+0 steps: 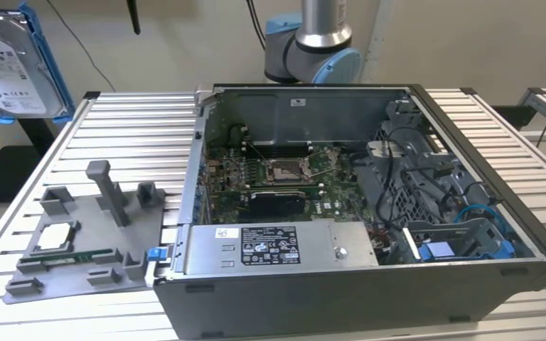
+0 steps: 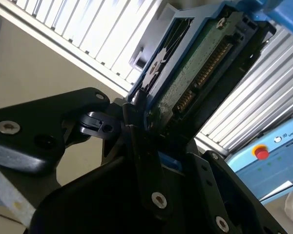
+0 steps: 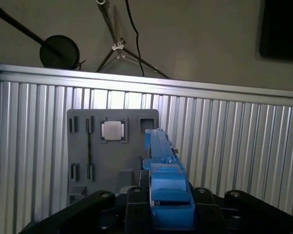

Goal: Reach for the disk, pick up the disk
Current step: 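Pick up the disk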

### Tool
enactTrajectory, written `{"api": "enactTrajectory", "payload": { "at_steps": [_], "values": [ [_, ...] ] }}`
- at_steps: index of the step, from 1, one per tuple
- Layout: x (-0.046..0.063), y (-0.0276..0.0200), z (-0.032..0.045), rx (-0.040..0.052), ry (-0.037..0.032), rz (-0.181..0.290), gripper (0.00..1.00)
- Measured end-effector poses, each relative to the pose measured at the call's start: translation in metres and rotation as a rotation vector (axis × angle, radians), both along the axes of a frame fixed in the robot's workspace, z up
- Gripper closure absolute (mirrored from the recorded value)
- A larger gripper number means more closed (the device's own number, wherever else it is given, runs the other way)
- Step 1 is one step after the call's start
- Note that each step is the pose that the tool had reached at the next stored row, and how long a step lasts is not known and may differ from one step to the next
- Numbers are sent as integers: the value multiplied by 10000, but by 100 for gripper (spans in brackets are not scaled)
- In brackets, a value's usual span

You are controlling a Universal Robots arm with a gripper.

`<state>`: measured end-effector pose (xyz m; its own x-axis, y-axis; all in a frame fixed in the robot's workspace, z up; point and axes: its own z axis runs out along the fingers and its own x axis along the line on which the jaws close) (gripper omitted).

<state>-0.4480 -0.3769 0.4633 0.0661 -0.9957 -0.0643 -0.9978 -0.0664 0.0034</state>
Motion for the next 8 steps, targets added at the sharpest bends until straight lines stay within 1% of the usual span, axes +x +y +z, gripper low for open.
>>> {"api": "enactTrajectory", "payload": {
  "at_steps": [2,3,6,7,8],
  "values": [
    [0,0,3,39,-50,-1,100],
    [0,-1,3,53,-95,-1,100],
    [0,-1,8,84,-274,2,100],
    [0,-1,9,99,-308,2,100],
    [0,-1,9,112,-321,2,100]
  ]
}}
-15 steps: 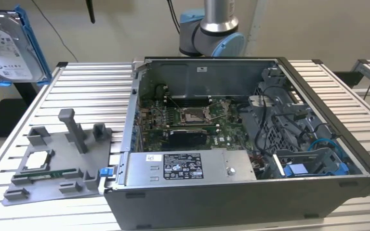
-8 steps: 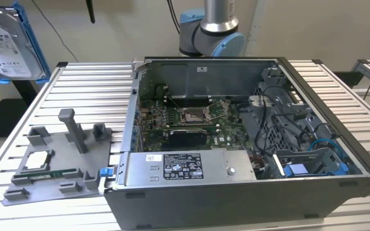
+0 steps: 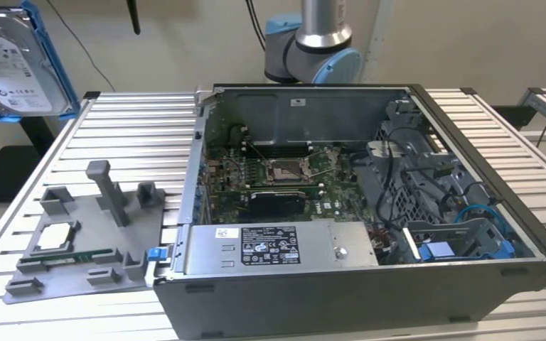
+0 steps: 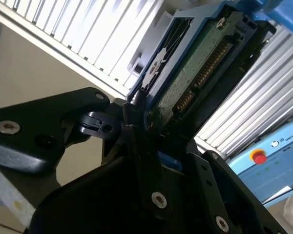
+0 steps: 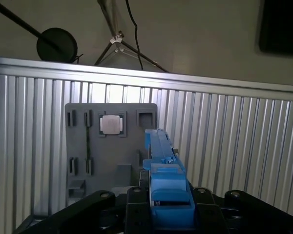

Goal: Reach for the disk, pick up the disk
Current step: 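Pick up the disk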

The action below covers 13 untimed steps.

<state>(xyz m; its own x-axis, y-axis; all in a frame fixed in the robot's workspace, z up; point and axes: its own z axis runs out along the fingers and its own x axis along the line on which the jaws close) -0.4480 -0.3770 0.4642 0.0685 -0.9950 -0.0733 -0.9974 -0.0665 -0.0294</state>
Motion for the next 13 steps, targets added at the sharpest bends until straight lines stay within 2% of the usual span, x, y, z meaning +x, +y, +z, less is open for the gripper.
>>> {"api": "enactTrajectory", "payload": {
  "at_steps": [13],
  "values": [
    [0,0,0,31,-2,-1,100]
  ]
}}
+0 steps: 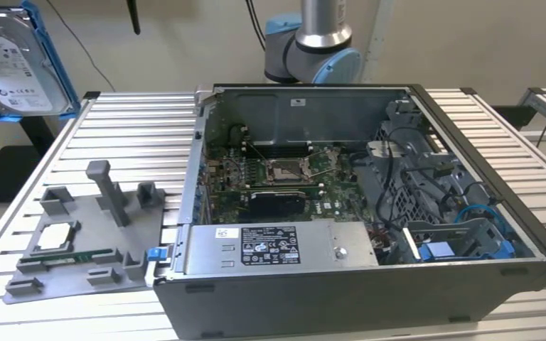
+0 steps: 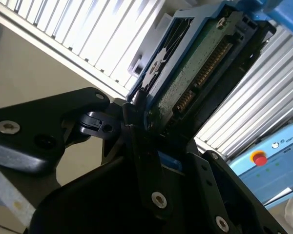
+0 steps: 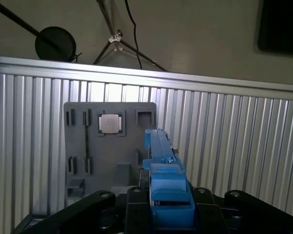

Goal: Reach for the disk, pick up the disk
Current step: 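Pick up the disk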

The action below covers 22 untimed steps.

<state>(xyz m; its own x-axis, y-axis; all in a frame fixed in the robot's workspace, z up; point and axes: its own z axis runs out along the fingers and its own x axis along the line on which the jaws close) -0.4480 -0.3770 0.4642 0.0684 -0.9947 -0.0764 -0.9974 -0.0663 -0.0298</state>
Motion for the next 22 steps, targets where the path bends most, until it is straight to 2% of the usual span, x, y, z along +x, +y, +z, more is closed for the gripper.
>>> {"api": "enactTrajectory", "payload": {
  "at_steps": [4,11,19,22],
  "values": [
    [0,0,22,0,0,0,100],
    [0,0,116,0,0,0,100],
    [0,0,277,0,1,0,100],
    [0,0,285,1,-1,1,100]
  ]
}}
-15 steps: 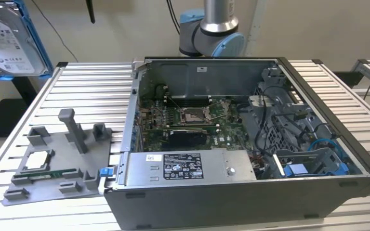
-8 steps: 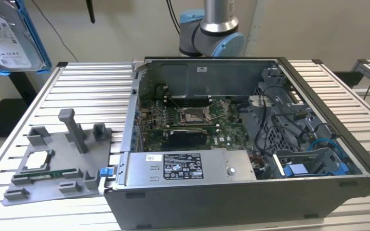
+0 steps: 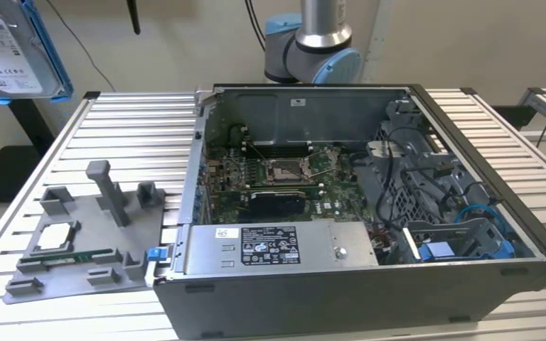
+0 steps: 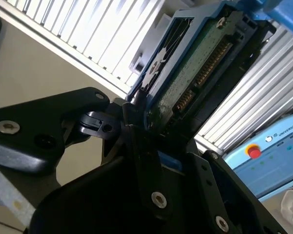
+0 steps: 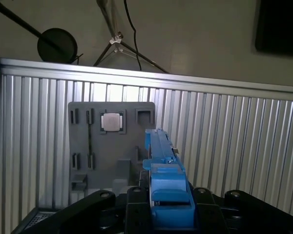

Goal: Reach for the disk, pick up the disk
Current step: 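Pick up the disk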

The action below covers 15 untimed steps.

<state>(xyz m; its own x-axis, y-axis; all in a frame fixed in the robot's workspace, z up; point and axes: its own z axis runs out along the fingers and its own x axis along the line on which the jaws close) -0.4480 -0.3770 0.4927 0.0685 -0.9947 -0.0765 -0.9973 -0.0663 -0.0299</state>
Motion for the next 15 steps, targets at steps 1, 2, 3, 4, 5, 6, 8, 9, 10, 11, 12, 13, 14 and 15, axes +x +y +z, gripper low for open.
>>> {"api": "enactTrajectory", "payload": {
  "at_steps": [1,2,3,4,5,6,8,9,10,11,12,13,14,15],
  "values": [
    [0,0,1,0,0,0,100],
    [0,0,2,-1,1,0,100],
    [0,0,3,0,1,0,100],
    [0,0,3,0,1,0,100],
    [1,0,4,0,1,0,100],
    [6,0,4,-1,1,0,100],
    [21,-1,3,0,1,1,100],
    [31,0,4,-1,1,1,100],
    [41,0,3,0,1,1,100],
    [50,0,4,-1,1,0,100],
    [58,0,4,-1,1,0,100],
    [63,0,3,0,1,0,100],
    [63,0,3,0,1,-1,100],
    [63,0,3,0,1,-1,100]
  ]
}}
